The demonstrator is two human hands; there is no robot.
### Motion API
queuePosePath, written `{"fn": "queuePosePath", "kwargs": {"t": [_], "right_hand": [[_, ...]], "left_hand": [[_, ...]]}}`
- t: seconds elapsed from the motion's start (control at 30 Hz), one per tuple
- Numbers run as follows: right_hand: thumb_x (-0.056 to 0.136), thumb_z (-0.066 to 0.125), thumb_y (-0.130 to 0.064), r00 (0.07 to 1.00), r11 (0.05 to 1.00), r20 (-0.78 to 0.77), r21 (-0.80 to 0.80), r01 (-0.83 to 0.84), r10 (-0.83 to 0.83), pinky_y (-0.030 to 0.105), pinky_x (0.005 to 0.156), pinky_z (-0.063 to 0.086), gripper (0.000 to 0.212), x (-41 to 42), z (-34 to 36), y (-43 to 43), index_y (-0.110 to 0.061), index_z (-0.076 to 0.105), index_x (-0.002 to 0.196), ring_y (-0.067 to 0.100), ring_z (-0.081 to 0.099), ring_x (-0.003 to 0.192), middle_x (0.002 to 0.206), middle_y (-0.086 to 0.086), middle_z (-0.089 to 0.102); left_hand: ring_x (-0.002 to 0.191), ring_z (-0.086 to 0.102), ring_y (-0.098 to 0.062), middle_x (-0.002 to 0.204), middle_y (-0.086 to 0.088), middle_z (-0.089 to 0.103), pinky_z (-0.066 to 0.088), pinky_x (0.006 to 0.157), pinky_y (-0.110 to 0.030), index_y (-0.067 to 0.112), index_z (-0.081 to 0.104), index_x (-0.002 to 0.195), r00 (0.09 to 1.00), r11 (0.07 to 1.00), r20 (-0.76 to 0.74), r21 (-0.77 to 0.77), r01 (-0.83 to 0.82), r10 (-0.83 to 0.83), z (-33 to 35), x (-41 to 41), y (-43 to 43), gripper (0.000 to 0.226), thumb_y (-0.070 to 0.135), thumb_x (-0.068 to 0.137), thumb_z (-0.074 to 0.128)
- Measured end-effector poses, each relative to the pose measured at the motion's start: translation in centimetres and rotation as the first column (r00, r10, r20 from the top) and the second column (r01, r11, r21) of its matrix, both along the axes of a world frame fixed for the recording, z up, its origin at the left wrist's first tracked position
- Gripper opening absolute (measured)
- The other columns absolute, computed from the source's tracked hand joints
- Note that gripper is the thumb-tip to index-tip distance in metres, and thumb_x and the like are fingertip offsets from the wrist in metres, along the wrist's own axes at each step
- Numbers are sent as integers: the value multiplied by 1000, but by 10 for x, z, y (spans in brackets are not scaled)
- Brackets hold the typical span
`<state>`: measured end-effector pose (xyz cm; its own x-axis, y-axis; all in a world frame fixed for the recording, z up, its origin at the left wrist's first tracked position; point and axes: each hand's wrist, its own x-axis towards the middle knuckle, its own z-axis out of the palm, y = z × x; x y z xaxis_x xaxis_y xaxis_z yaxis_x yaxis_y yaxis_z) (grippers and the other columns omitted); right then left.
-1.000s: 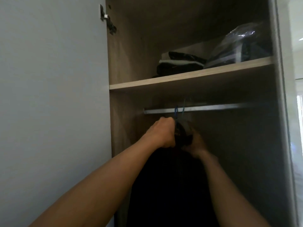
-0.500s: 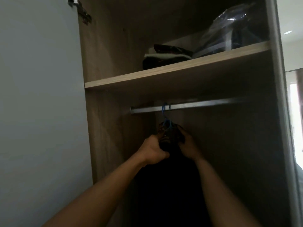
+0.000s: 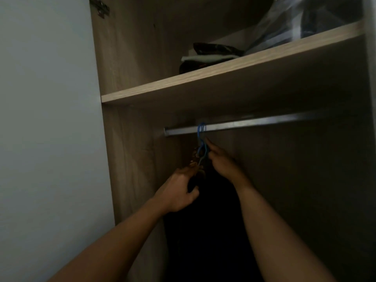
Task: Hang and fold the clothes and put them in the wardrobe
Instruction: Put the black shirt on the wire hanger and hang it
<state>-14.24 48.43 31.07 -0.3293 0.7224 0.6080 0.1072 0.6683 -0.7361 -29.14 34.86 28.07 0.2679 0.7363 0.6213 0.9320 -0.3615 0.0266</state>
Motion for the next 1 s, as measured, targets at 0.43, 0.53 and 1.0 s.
{"fn": "queuePosePath", "kwargs": {"t": [0.43, 0.53, 1.0], "right_hand": [[99, 42, -6, 979, 991, 159, 28, -133, 127, 43, 122, 22, 58, -92, 9, 4, -19, 30, 154, 23, 29, 147, 159, 9, 32], [98, 44, -3, 985, 994, 138, 16, -110, 107, 42, 121, 26, 59, -96, 9, 3, -17, 32, 154, 23, 36, 143, 155, 11, 39], [100, 51, -13, 922, 997, 387, 77, -8, -23, 14, 106, 24, 65, -33, -7, -100, -22, 21, 157, 19, 35, 143, 158, 5, 34]], "left_hand": [[112, 63, -25, 125, -8, 64, 53, 93, -35, 17, 57, 132, 968, 968, 55, -67, -242, 246, 9, -61, -11, 49, 22, 84, 66], [119, 59, -24, 131, -5, 60, 51, 99, -37, 19, 53, 136, 973, 973, 54, -62, -222, 225, 9, -68, -15, 54, 20, 84, 65], [131, 47, -24, 151, -2, 33, 47, 104, -39, 22, 27, 155, 947, 949, 59, -35, -315, 316, -1, -41, -93, 84, 33, 84, 71]]}}
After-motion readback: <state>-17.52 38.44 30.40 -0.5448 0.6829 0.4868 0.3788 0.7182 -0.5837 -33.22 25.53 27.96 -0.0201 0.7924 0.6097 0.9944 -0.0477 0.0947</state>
